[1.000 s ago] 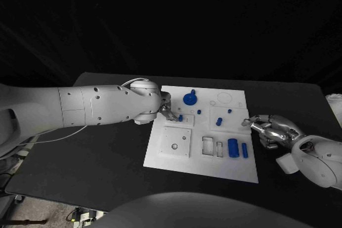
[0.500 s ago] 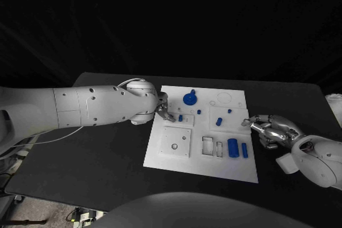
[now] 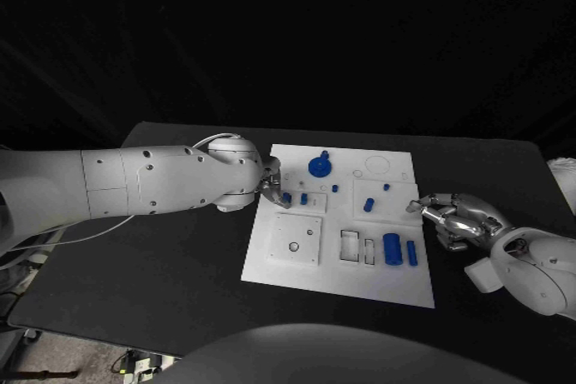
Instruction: Assemble the parts on the task board
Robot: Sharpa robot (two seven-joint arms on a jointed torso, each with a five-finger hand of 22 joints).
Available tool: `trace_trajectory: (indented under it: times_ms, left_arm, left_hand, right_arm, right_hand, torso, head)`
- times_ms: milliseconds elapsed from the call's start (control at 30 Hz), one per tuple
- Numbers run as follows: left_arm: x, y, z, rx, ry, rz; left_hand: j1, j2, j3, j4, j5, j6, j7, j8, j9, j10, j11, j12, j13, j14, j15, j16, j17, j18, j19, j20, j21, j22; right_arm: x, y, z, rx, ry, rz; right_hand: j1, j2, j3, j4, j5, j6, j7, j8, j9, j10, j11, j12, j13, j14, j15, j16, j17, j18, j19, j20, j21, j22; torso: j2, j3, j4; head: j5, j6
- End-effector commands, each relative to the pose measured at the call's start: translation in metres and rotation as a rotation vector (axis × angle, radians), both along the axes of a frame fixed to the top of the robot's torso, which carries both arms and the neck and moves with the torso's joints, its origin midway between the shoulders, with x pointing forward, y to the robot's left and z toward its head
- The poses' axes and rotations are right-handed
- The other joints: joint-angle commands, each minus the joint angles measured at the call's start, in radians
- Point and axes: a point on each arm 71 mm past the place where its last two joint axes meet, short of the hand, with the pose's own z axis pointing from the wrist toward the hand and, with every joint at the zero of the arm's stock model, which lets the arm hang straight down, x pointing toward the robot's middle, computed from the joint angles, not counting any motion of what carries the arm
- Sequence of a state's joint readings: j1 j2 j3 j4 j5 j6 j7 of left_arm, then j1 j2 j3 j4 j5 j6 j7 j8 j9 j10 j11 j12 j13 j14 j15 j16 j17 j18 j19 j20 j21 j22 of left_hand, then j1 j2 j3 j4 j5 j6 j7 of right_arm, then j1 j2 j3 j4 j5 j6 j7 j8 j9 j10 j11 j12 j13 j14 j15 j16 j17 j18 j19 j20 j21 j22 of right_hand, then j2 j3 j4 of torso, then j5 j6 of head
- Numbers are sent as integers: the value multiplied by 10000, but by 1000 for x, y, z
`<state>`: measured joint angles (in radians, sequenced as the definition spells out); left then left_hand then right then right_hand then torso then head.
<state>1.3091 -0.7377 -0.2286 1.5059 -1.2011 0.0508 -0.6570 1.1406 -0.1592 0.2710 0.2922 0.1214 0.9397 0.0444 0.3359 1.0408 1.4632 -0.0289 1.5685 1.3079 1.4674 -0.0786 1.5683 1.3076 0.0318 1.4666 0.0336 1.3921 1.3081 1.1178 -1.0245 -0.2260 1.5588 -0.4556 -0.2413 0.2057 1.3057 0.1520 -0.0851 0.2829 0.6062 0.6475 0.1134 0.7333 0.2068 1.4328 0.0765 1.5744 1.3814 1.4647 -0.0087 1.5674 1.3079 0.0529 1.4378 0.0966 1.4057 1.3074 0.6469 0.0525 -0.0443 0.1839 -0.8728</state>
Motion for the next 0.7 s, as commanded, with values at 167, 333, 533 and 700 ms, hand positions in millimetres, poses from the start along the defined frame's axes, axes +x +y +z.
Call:
trace_trajectory:
  times_ms: [167,333,533,700]
  left_arm:
    - [-1,-2,1,-295,-97,-158]
    - [-1,-3,1,-418,-128,-217]
    - [-1,-6,2,-636,-162,-281]
    - [0,-8,2,-773,-177,-320]
  left_hand:
    - [55,-63,114,9,-132,-16,-13,-82,-19,1076,-55,23,2629,1034,-38,25,2632,89,229,-26,-95,2090]
    - [101,-95,183,-2,-184,-107,-2,-116,-24,1076,-46,23,2629,1034,-29,25,2632,97,207,-20,-141,2078]
    - [241,-104,299,-20,-200,-161,5,-94,9,1076,-38,23,2629,1034,-22,25,2632,96,207,-13,-138,2080]
    - [317,-103,355,-23,-206,-150,12,-55,37,1076,-32,23,2629,1034,-18,25,2632,95,207,-10,-137,2081]
  right_arm:
    - [-1,2,-1,52,64,190]
    - [-1,2,-1,54,69,197]
    - [-1,2,-1,51,72,192]
    - [-1,2,-1,53,73,195]
  right_hand:
    - [105,-17,45,0,25,73,14,-40,-12,1380,-343,-36,1894,951,-64,-51,2399,-15,-74,8,-42,1954]
    - [105,-17,45,0,25,73,14,-40,-12,1380,-343,-36,1894,951,-64,-51,2399,-15,-74,8,-42,1954]
    - [139,-37,80,6,40,79,17,-49,-13,1380,-342,-36,1894,948,-65,-54,2391,-13,-80,7,-51,1951]
    - [139,-37,80,6,40,79,17,-49,-13,1380,-342,-36,1894,948,-65,-54,2391,-13,-80,7,-51,1951]
  torso:
    - [0,4,-2]
    - [3,-1,-5]
    - [4,5,-6]
    - [-1,5,-11]
  head:
    - [20,2]
    - [18,2]
    - [41,2]
    - [14,2]
